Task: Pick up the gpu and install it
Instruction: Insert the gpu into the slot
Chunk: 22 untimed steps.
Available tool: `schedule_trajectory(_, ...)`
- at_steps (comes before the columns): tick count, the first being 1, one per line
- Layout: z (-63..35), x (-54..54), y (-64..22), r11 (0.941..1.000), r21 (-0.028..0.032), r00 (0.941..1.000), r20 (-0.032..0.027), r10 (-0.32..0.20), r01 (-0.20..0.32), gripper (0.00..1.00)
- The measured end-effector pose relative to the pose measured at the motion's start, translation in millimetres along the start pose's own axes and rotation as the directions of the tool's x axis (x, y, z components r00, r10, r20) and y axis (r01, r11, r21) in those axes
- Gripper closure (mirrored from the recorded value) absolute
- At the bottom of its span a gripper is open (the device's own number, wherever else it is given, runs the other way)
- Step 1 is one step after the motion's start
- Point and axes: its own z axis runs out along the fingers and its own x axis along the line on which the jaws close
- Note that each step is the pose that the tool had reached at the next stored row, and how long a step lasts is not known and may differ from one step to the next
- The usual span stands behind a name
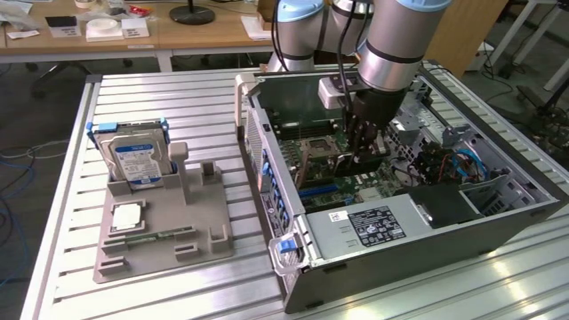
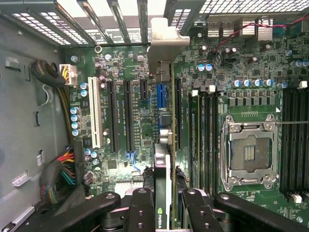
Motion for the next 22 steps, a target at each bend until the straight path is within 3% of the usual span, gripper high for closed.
schedule_trajectory(7,-0.1,0.4,0.1,1.0000,-0.0001,1.0000,-0.0002,0.000,0.000,0.73)
schedule_trajectory(12,0.0,0.6,6.3,1.0000,0.0008,1.0000,-0.0001,0.000,0.000,0.73)
schedule_trajectory(22,-0.2,2.8,10.3,1.0000,0.0008,1.0000,-0.0002,0.000,0.000,0.73)
